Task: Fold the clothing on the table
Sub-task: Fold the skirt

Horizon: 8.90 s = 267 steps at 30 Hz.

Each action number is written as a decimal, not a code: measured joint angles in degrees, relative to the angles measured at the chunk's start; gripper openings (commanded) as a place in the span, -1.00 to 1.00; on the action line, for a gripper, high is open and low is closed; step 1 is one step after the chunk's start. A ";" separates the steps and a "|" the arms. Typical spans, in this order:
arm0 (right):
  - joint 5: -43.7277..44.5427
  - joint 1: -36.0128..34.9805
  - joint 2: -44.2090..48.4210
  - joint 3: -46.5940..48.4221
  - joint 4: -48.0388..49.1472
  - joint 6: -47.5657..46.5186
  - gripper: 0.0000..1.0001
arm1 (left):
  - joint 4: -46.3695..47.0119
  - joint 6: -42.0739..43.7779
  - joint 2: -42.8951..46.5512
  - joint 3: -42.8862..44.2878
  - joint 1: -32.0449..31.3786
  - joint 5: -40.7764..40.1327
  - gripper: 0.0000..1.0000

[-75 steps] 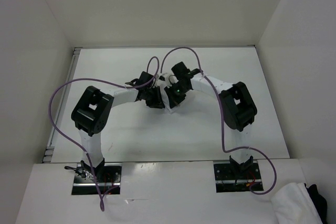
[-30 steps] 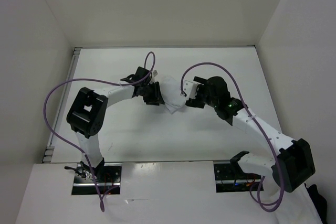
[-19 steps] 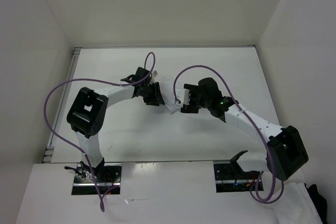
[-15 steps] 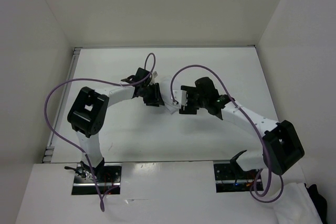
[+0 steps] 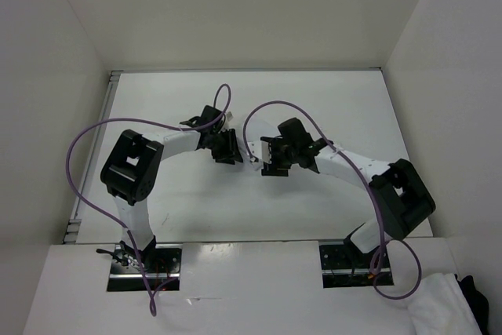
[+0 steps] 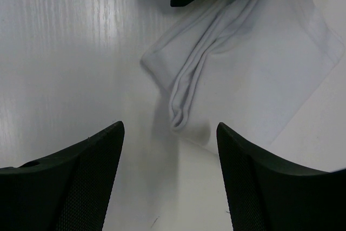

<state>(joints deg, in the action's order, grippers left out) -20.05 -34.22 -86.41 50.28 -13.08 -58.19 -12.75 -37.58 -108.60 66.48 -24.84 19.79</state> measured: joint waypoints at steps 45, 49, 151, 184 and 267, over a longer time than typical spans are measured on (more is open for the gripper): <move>12.83 -2.95 -11.72 9.09 6.19 12.11 -1.00 | 4.79 -0.42 -1.73 -0.52 0.28 2.99 -0.08; 10.34 -2.95 -8.81 9.84 2.95 15.10 -1.00 | 7.39 -1.57 -2.78 -0.42 0.28 4.79 -0.08; 1.14 -8.07 -1.95 23.43 -7.61 42.99 -0.89 | -12.13 -7.08 15.10 -6.60 5.60 -15.21 -0.39; -2.97 6.47 -9.07 13.42 -8.28 46.69 -1.00 | -1.22 4.28 -2.91 5.57 -3.10 11.54 -0.95; -21.70 12.00 -33.38 35.60 -19.15 50.05 -0.51 | -9.16 8.76 -6.49 11.69 0.81 -3.02 -0.38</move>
<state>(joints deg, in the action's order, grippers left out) -41.76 -22.22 -119.79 85.89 -32.23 -8.14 -21.91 -28.82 -115.09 78.17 -24.03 16.78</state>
